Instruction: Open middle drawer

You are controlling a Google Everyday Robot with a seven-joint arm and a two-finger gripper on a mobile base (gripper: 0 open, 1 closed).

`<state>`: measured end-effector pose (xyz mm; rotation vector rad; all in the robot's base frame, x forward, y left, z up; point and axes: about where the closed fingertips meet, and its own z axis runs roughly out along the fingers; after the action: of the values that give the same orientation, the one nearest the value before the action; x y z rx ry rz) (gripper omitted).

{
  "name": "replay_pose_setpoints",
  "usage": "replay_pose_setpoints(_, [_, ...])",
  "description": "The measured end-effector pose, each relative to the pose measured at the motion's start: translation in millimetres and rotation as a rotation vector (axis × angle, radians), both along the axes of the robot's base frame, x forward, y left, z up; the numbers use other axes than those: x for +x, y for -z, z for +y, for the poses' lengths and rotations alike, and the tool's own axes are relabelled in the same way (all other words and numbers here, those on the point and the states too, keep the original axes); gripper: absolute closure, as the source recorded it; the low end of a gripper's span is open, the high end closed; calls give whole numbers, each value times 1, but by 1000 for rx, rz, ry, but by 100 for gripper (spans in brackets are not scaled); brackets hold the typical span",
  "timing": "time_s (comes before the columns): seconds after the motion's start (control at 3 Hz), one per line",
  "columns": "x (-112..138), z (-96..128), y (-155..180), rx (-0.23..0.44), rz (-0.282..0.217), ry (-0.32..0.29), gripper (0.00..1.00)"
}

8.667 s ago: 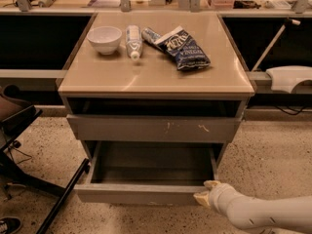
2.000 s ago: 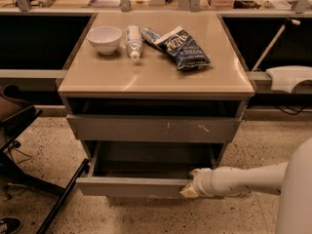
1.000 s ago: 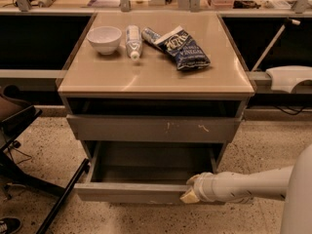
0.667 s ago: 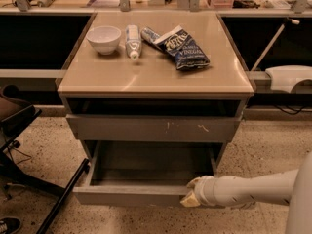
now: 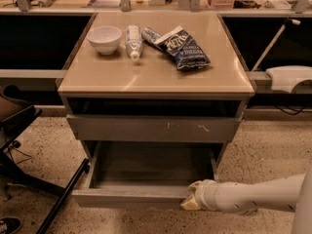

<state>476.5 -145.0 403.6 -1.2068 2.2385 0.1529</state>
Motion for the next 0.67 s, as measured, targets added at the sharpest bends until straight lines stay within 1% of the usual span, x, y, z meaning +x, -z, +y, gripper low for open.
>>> replay_pose_setpoints(0.67, [-21, -2, 2, 0, -9, 23, 100])
